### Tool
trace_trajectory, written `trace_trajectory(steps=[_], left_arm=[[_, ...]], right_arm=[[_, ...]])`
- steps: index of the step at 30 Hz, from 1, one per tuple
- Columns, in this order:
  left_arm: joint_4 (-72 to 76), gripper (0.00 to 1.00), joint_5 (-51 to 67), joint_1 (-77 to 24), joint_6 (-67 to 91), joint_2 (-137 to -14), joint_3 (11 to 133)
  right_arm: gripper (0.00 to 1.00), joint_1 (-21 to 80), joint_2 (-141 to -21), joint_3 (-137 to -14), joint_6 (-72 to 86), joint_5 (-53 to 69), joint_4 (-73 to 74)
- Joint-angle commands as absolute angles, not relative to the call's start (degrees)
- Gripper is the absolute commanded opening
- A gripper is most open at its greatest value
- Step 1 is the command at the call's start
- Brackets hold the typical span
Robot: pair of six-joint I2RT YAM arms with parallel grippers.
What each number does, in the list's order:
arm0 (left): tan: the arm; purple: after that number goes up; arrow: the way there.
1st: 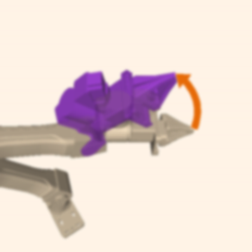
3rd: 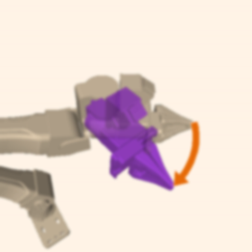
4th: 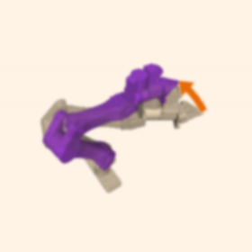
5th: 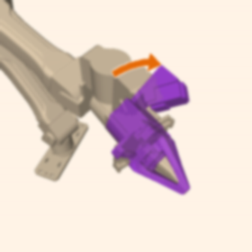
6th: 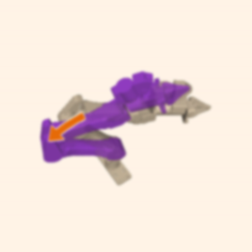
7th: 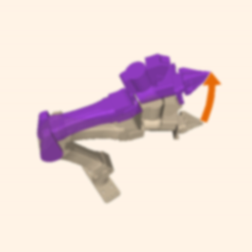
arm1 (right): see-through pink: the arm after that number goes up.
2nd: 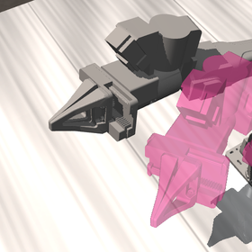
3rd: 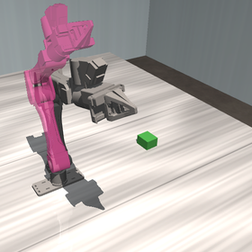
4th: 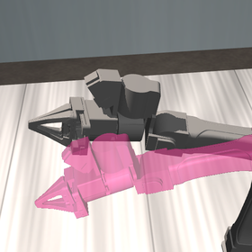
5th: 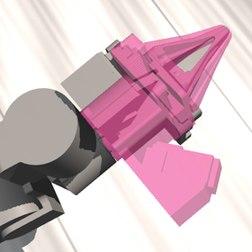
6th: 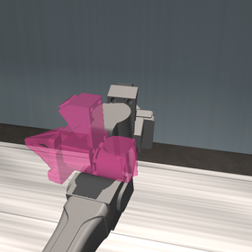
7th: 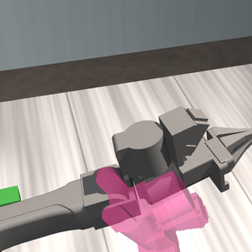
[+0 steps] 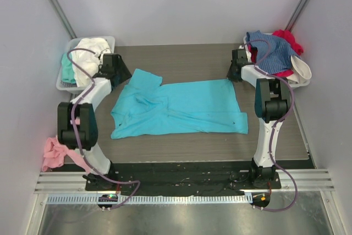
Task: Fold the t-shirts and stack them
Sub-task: Fold the tshirt
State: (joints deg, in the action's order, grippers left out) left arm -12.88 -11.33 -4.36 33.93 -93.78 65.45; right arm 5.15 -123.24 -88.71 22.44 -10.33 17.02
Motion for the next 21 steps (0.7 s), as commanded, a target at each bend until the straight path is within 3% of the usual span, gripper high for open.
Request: trace_trajectory(steps=[1,7,14,21], left_arm=[[-11.7,0.66,-7.3,-4.4,29.1,-104.8,79.8],[-14.9,0.68,-4.5,-4.4,26.5,-116.5,92.0],[-15.8,0.73,-2.9,-4.5,25.3,-122.3,97.5],[-18.1,0.71,-1.6,-4.4,24.2,-128.6,105.0]], right_arm=[[0.01,5.2,-124.6,-87.7,22.5,-9.9,18.6],[0.01,5.1,-123.7,-87.5,22.7,-10.0,18.8],[0.01,5.1,-123.5,-87.3,22.8,-9.9,18.8],[0.01,5.0,-123.7,-87.1,22.8,-9.8,18.8]])
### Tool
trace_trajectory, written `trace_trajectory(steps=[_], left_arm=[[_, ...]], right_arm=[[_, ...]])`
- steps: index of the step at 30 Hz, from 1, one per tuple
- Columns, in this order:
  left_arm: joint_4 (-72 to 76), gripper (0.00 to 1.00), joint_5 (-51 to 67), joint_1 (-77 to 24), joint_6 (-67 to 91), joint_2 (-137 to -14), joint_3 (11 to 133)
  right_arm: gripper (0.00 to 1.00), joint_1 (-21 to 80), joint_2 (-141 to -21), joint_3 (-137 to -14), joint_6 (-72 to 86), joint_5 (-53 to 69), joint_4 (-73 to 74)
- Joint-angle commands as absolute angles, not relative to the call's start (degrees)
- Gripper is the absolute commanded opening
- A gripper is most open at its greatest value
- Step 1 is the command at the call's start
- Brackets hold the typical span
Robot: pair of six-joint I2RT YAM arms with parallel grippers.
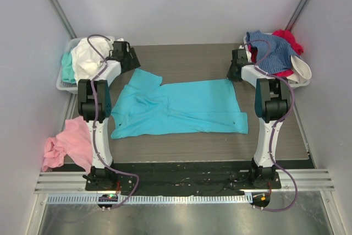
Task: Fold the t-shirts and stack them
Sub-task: Fold the tshirt
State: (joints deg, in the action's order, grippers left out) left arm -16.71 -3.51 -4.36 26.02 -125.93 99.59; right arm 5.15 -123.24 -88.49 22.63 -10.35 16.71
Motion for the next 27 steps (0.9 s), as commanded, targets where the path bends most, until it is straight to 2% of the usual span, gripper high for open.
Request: trace_trajectory(steps=[1,19,23,27], left_arm=[[-18.4,0.7,-1.3,-4.4,24.1,-129.0,105.6],[-23.5,0.53,3.6,-4.7,25.0,-137.5,113.6],[-24.0,0.41,4.0,-4.8,25.0,-137.9,113.5],[-25.0,0.33,3.8,-5.2,24.7,-137.7,113.3]], right_arm=[[0.01,5.1,-123.7,-87.1,22.8,-9.9,18.8],[0.01,4.7,-124.3,-87.5,23.0,-9.3,18.9],[0.01,4.7,-124.5,-87.5,23.1,-9.2,18.8],[0.01,4.6,-124.5,-87.4,23.3,-9.1,18.8]])
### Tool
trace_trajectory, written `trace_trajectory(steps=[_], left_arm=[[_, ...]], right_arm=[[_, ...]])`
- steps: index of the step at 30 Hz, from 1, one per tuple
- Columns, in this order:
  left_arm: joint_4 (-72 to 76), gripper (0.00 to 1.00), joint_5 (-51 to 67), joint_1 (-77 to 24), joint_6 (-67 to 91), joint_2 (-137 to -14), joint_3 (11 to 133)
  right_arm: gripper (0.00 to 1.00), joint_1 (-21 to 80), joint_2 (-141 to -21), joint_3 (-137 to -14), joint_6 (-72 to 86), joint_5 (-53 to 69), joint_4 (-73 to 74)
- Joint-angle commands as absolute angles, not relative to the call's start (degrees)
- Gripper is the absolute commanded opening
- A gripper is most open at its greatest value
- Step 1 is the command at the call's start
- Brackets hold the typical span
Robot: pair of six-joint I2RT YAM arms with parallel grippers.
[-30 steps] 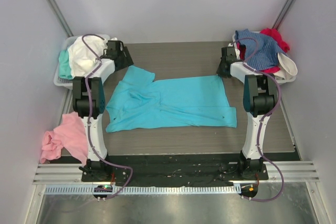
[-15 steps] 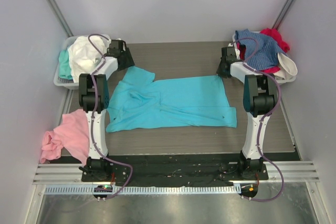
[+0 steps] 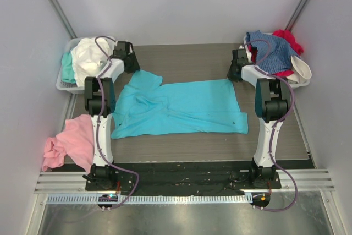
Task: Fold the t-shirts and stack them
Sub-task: Fold the tshirt
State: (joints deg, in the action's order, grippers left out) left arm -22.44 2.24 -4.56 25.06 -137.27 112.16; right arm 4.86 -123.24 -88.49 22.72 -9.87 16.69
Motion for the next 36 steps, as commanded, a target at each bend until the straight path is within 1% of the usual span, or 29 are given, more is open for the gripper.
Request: trace_trajectory(steps=[1,4,7,8,9,10,11,17,23,26,28,36], left_arm=[[-25.6,0.32,3.6,-5.4,24.5,-137.7,113.3],[-26.5,0.26,3.0,-5.6,24.5,-138.0,113.4],[-27.0,0.17,2.6,-5.9,24.5,-138.3,113.3],[-27.0,0.1,2.6,-5.9,24.5,-138.3,113.2],[-27.0,0.08,2.6,-6.0,24.5,-138.3,113.1],[-26.9,0.02,2.6,-6.0,24.5,-138.3,113.1],[-27.1,0.0,2.6,-6.0,24.5,-138.3,113.1],[-27.2,0.0,2.5,-6.0,23.5,-135.8,113.0],[-25.6,0.0,3.2,-5.8,22.9,-127.4,111.8],[-24.3,0.0,6.8,-5.0,24.8,-123.2,109.3],[-22.9,0.0,8.9,-4.6,26.9,-120.1,105.9],[-15.7,0.0,9.4,-4.2,30.1,-108.6,89.1]], right_arm=[[0.01,4.6,-124.6,-87.4,23.4,-8.9,18.8],[0.01,4.5,-124.5,-87.4,23.6,-8.9,18.8],[0.01,4.6,-124.4,-87.1,23.4,-8.9,18.8],[0.01,4.4,-124.4,-87.1,23.5,-8.9,18.8],[0.01,4.5,-124.4,-87.1,23.5,-9.0,18.8],[0.01,4.4,-124.4,-87.1,23.5,-8.9,18.8],[0.01,4.4,-124.4,-87.1,23.5,-8.9,18.9],[0.01,4.3,-123.7,-87.4,23.9,-8.8,18.8],[0.01,4.1,-118.8,-86.9,24.8,-9.6,18.8],[0.01,3.9,-115.2,-85.4,25.3,-10.6,18.9],[0.01,3.8,-113.3,-83.9,25.6,-11.1,18.9],[0.01,3.3,-103.5,-76.0,29.3,-12.9,19.9]])
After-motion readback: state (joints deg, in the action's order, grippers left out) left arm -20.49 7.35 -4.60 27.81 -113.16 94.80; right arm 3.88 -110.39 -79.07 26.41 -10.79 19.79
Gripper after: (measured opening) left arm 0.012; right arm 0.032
